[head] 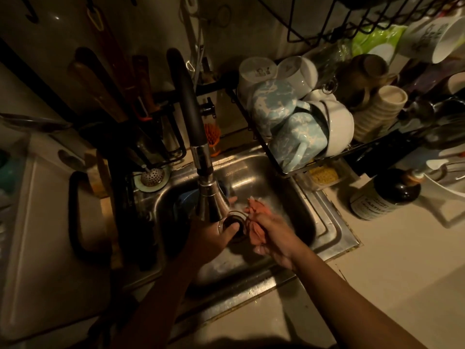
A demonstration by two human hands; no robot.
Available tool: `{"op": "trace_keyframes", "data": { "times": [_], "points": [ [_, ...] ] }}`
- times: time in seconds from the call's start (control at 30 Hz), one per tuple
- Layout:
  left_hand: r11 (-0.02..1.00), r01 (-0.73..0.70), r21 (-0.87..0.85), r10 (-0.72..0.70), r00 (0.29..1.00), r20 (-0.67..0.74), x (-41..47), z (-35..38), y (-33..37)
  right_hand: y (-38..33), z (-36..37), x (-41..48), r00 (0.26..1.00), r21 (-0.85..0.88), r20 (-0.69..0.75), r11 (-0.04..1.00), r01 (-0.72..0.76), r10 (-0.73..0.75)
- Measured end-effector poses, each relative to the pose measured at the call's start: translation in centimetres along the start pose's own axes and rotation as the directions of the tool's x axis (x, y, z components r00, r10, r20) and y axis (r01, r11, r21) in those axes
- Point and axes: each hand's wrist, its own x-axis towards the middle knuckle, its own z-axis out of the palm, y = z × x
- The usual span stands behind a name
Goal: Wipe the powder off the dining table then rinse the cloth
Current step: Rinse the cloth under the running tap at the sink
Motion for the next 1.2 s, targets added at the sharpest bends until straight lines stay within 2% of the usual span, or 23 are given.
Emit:
{"op": "trace_keyframes", "data": {
  "times": [0.07,0.1,0.17,0.3,0.37,0.47,0.53,0.6,0.63,0.73,0.8,0.93,1.0,1.07,1.13,1.2],
  "points": [
    [0.997,-0.082,-0.010,0.082,0.955,0.284,0.7,-0.2,0.2,0.0,0.1,0.0,0.996,-0.081,0.077,0.996,-0.036,0.042],
    [0.987,-0.153,0.037,0.129,0.921,0.368,1.2,0.0,0.0,0.0,0.1,0.1,0.991,-0.122,0.111,0.991,-0.057,0.071],
    [0.964,-0.248,0.094,0.192,0.896,0.399,1.8,0.6,-0.7,0.0,-0.1,0.3,0.983,-0.196,0.135,0.976,-0.098,0.126],
    [0.992,-0.101,-0.077,0.119,0.953,0.280,1.6,1.2,-1.3,-0.4,-1.2,0.6,0.971,-0.208,0.175,0.970,-0.126,0.164],
    [0.996,-0.068,-0.056,0.079,0.969,0.235,1.3,1.3,-1.7,-0.4,-1.5,0.4,0.967,-0.147,0.182,0.977,-0.153,0.178],
    [0.990,-0.140,0.008,0.137,0.977,0.161,0.9,1.7,-0.9,0.2,-1.6,0.5,0.979,-0.126,0.132,0.982,-0.140,0.157],
    [0.974,-0.224,0.042,0.221,0.974,0.051,0.8,2.2,-0.4,0.7,-1.5,1.0,0.992,-0.211,0.083,0.975,-0.071,0.091],
    [0.958,-0.287,0.028,0.288,0.957,-0.043,0.6,2.8,-0.6,0.7,-1.1,1.3,0.999,-0.374,0.053,0.927,0.012,0.009],
    [0.970,-0.244,-0.012,0.242,0.967,-0.081,0.5,3.1,-0.8,0.7,-0.7,1.4,0.999,-0.464,0.036,0.884,0.047,-0.034],
    [0.972,0.071,-0.225,-0.106,0.983,-0.148,0.5,3.8,0.0,0.7,0.5,1.9,0.989,-0.563,-0.058,0.823,0.077,-0.133],
    [0.946,0.137,-0.293,-0.196,0.963,-0.184,0.6,4.4,0.5,1.2,0.6,2.5,0.977,-0.579,-0.101,0.810,0.094,-0.186],
    [0.877,0.186,-0.442,-0.268,0.955,-0.128,0.8,4.3,1.5,1.5,0.6,2.9,0.969,-0.611,-0.107,0.783,0.114,-0.224],
    [0.862,0.250,-0.440,-0.339,0.931,-0.136,0.7,4.4,1.4,1.5,0.9,2.6,0.973,-0.549,-0.108,0.828,0.112,-0.203],
    [0.876,0.260,-0.407,-0.363,0.909,-0.202,0.6,4.5,1.1,1.3,1.2,2.3,0.985,-0.386,-0.088,0.917,0.102,-0.147],
    [0.913,0.258,-0.316,-0.354,0.886,-0.299,0.6,4.4,0.9,0.5,1.3,1.6,0.996,-0.222,-0.073,0.975,0.027,-0.044],
    [0.926,0.236,-0.295,-0.313,0.917,-0.249,0.5,4.2,1.4,0.0,1.1,1.3,0.996,-0.137,-0.051,0.988,-0.073,0.067]
  ]
}}
